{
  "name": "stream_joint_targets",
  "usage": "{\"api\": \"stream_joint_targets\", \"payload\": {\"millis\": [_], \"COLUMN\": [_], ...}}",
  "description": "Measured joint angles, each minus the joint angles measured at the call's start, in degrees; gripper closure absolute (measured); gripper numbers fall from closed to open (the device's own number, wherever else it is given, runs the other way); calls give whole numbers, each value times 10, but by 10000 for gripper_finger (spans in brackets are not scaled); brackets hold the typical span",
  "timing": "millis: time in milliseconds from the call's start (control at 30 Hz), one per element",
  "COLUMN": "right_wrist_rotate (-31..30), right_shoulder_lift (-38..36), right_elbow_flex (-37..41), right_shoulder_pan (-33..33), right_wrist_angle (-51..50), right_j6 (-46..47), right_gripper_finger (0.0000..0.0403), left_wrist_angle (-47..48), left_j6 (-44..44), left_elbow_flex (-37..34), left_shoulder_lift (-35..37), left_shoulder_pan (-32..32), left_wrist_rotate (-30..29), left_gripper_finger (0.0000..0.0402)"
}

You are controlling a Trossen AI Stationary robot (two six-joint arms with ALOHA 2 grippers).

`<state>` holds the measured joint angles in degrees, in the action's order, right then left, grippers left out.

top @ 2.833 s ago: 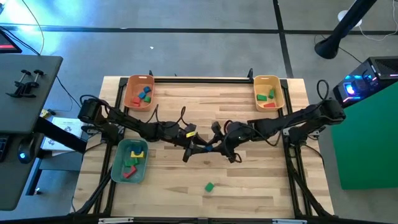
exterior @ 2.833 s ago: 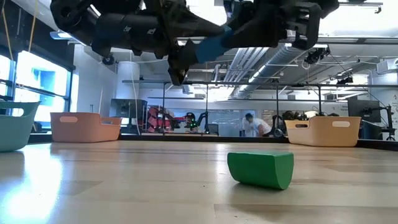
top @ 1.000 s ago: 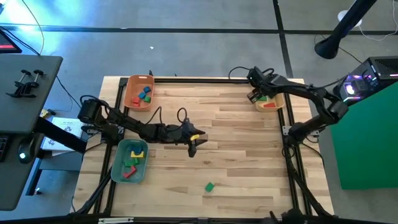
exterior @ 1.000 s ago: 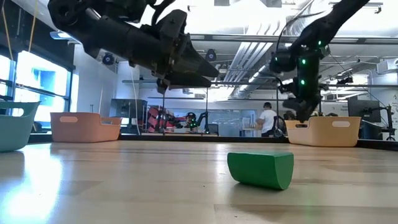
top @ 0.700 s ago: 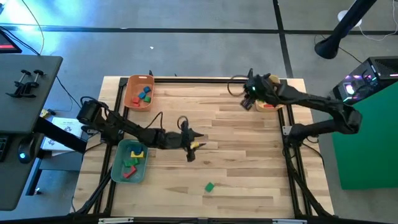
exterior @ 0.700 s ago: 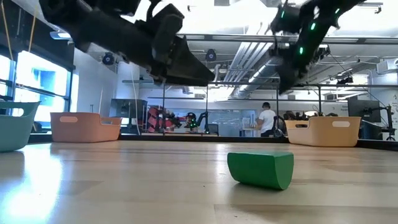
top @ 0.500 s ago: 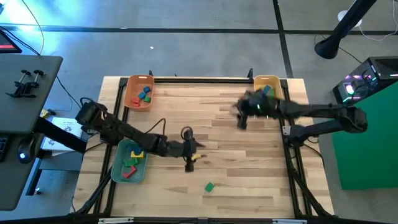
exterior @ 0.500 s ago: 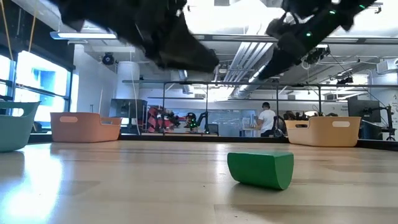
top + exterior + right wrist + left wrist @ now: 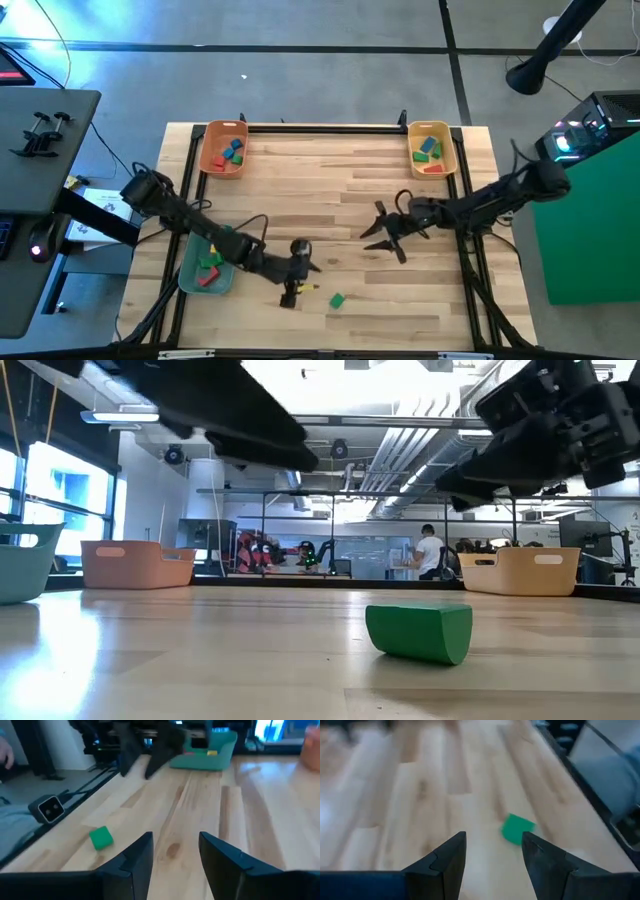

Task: Sort blocks by size
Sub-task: Put the green half circle block into the orange bin

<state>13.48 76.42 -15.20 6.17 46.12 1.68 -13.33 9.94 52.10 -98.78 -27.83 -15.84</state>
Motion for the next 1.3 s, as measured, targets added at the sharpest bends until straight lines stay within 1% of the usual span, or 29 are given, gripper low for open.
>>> {"api": "stream_joint_targets", "payload": {"millis": [100, 200, 300, 400, 533, 667, 833, 967, 1300], "right_wrist_rotate": [-3, -4, -4, -4, -4, -4, -3, -15, -29], "right_shoulder_lift": [37, 71, 98, 121, 140, 148, 148, 148, 148], "right_elbow_flex": [-21, -35, -48, -59, -70, -81, -87, -87, -87], "right_shoulder_pan": [6, 7, 7, 7, 6, 6, 6, 4, 2], "right_wrist_angle": [1, -1, -1, -1, -2, -4, -9, -22, -64], "right_j6": [30, 34, 35, 35, 28, 9, 9, 10, 31], "right_gripper_finger": [249, 249, 249, 249, 249, 249, 249, 249, 249], "left_wrist_angle": [-10, -29, -44, -45, -49, -68, -78, -83, -97], "left_j6": [-21, -21, -26, -28, -84, -138, -166, -192, -206], "left_elbow_flex": [0, 0, 1, 17, 49, 81, 113, 113, 112], "left_shoulder_lift": [-13, -32, -59, -88, -128, -164, -207, -222, -221], "left_shoulder_pan": [-17, -24, -26, -25, -13, 8, 31, 41, 60], "left_wrist_rotate": [-1, -3, 11, 23, 38, 85, 189, 203, 241], "left_gripper_finger": [223, 215, 200, 179, 151, 133, 130, 130, 131]}}
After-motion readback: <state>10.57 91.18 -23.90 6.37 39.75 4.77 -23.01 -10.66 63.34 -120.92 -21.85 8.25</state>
